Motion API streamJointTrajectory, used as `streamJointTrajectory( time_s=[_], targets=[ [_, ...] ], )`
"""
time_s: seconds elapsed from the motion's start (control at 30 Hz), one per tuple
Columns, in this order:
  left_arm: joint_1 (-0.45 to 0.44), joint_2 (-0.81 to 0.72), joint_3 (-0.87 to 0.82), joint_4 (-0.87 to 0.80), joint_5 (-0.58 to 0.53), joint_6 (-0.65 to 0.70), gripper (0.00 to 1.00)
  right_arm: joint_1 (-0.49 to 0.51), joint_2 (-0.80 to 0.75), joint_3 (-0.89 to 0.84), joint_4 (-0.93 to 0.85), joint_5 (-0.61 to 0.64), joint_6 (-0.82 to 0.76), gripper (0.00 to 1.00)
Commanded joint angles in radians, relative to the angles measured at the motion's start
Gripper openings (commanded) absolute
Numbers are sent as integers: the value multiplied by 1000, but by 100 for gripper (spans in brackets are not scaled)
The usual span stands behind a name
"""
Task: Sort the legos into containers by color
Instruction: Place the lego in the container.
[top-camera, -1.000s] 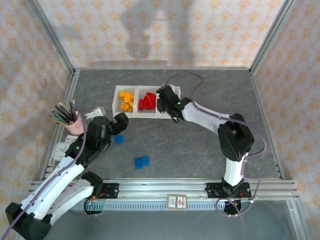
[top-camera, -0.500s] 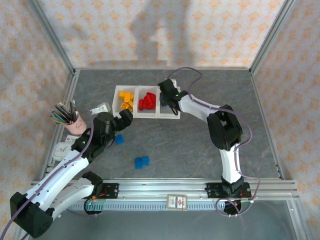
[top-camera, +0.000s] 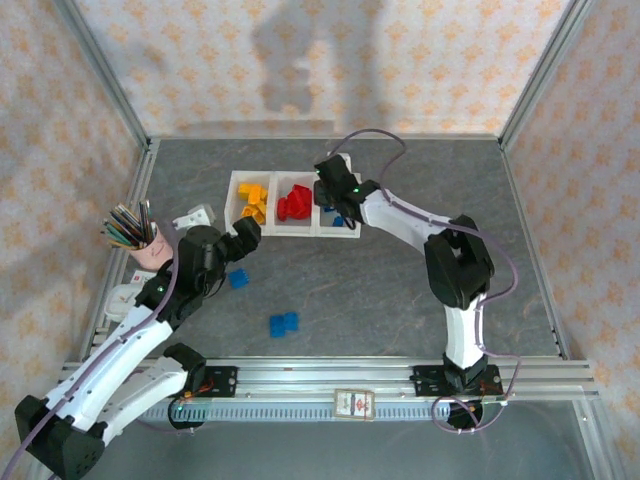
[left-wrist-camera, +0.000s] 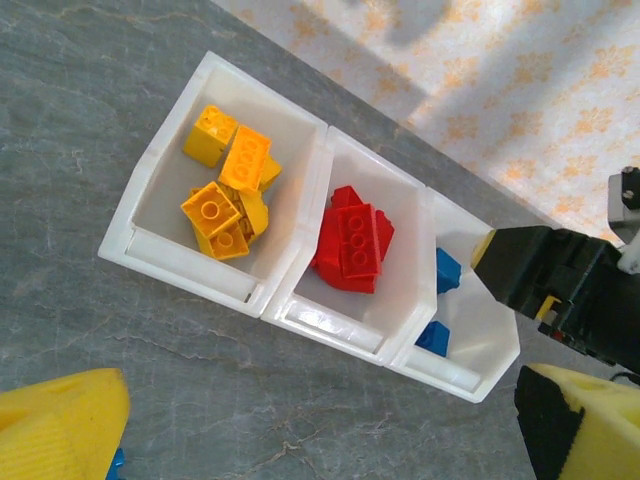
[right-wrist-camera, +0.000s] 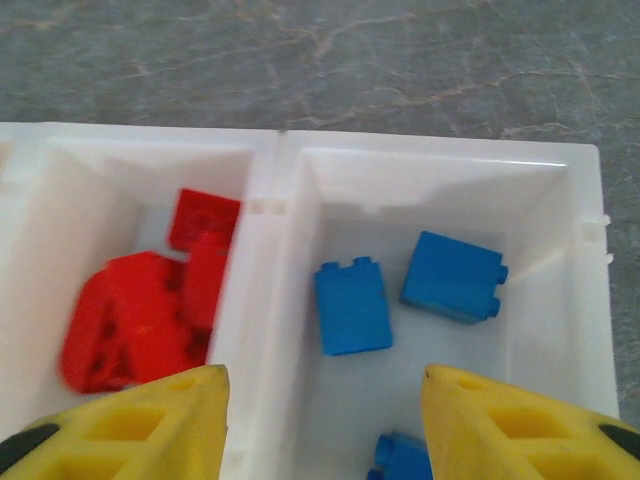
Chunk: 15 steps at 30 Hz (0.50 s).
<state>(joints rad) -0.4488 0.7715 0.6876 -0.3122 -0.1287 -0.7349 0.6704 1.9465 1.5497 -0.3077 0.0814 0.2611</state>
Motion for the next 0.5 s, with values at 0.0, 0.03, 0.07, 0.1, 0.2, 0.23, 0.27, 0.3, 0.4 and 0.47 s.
streamJointTrajectory(
  time_s=[0.0, 0.03, 0.07, 0.1, 0.2, 0.23, 0.27, 0.3, 0.4, 0.47],
  targets=[
    [8, -52, 30, -78, -50, -11, 100, 74, -77, -47, 7, -14, 0, 56],
    [8, -65, 30, -96, -56, -15, 100, 94, -82, -55, 10, -12, 1, 57],
    [8, -79, 29, -114, -62, -20, 100, 120, -85, -64, 10, -12, -3, 59],
    [8, -90, 30, -130, -64, -23, 100, 142, -87, -69, 14, -14, -11, 60],
    [9, -131, 30, -185, -77, -39, 100, 214, -86, -89, 39, -37, -35, 62],
    [8, -145, 30, -204, -81, -44, 100, 238, -81, -90, 45, -46, -40, 64],
    [9, -158, 30, -224, -88, -50, 100, 260, -72, -89, 51, -54, -43, 65],
    [10, -170, 30, -239, -93, -56, 100, 278, -63, -87, 55, -63, -47, 66],
    [9, -205, 32, -289, -109, -74, 100, 339, -21, -78, 78, -94, -73, 69],
    [9, -227, 34, -321, -123, -87, 100, 378, 20, -53, 79, -105, -93, 71]
  ],
)
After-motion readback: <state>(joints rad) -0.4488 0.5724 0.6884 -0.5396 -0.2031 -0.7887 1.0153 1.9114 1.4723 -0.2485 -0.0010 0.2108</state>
